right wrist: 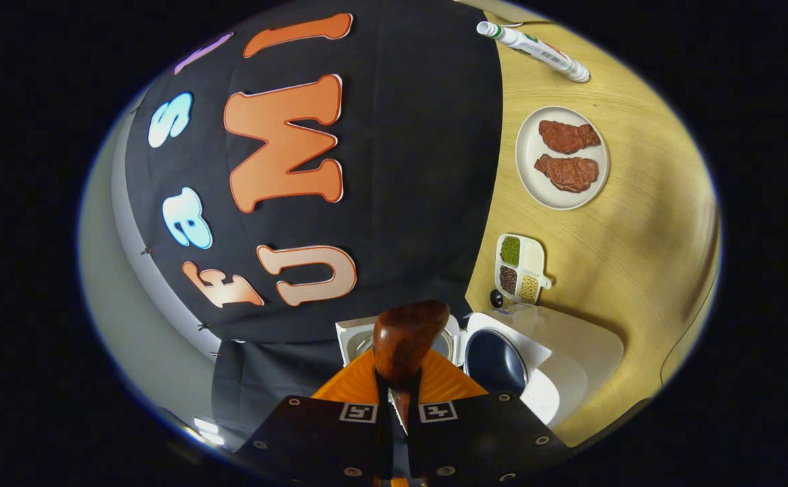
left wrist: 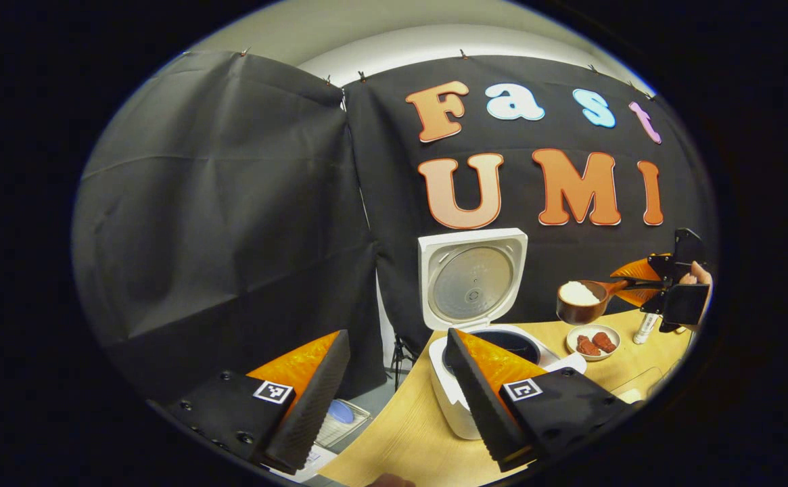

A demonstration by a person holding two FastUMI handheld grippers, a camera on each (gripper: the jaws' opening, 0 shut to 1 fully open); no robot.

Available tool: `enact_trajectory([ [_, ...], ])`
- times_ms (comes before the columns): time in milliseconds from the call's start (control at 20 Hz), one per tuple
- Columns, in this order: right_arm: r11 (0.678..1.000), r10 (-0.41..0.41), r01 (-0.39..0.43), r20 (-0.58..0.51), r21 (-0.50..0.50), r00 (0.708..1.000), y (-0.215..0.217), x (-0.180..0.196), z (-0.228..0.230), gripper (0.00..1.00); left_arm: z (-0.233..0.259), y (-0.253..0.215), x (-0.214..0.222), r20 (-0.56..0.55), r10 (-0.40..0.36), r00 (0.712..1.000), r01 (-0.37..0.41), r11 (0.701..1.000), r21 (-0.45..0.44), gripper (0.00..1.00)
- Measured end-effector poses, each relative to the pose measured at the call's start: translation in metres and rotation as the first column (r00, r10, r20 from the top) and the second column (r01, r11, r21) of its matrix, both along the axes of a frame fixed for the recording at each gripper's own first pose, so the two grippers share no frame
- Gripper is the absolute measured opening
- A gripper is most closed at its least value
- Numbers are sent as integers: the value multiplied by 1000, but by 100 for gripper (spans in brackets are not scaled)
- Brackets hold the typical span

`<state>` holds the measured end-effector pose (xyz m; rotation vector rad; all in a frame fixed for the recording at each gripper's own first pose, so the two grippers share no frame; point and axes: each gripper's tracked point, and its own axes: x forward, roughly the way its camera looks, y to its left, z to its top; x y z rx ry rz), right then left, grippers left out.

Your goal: Close the left gripper, press the button to open the rice cooker; take a wooden spoon from the chopstick holder with the right hand, scoop a spoonful of rice and pour it into the rice cooker, then put the wooden spoon back into the chopstick holder.

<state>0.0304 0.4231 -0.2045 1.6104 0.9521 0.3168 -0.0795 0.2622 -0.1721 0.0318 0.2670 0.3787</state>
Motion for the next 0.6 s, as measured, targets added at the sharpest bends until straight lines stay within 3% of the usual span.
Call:
enact_trajectory([
  [350,976,41,-26,65,-217,997,52,20,-31,8,-22,15,-18,-47,1,999,-2,1000,-28,97],
  [550,923,111,-53,131,-382,985,72,25,-49,8,-28,19,-26,-63,16,998,-18,999,-28,93],
  [600,904,135,-56,159,-423,978,75,25,-49,8,-31,20,-28,-72,19,997,-21,999,-29,97],
])
